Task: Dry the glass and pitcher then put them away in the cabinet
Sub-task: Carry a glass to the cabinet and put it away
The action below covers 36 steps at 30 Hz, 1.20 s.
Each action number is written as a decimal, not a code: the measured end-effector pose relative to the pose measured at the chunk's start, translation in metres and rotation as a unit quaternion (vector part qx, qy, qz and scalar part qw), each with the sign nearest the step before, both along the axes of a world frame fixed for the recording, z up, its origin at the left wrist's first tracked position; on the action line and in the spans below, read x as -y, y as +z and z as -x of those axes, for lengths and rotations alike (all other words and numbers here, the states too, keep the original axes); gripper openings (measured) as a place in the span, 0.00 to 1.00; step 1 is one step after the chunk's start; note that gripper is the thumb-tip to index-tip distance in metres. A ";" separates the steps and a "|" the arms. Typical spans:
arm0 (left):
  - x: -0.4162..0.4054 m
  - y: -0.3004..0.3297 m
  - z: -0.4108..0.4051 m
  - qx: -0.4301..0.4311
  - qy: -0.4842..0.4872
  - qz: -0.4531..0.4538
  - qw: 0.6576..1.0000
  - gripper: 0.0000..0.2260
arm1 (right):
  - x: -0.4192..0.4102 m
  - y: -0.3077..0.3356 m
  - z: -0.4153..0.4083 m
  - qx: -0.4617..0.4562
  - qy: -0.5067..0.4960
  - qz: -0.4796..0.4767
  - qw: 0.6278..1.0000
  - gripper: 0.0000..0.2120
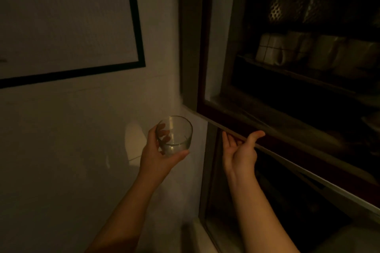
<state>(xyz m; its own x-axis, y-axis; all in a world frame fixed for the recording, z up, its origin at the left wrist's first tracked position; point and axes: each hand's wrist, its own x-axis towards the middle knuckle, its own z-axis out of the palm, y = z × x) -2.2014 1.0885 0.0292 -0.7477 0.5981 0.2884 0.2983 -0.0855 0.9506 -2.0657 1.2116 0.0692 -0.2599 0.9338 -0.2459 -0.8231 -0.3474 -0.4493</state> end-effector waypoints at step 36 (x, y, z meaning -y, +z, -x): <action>0.389 -0.002 -0.312 0.061 0.246 0.009 0.967 0.39 | 0.284 -0.003 -0.232 -0.012 0.280 0.052 0.959 0.23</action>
<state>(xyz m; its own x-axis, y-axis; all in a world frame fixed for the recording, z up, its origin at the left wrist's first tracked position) -1.8897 0.6999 0.0274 -0.9713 0.1641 0.1724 0.1835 0.0545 0.9815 -1.8336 0.9277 0.0665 -0.7197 0.6176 -0.3172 -0.5051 -0.7792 -0.3711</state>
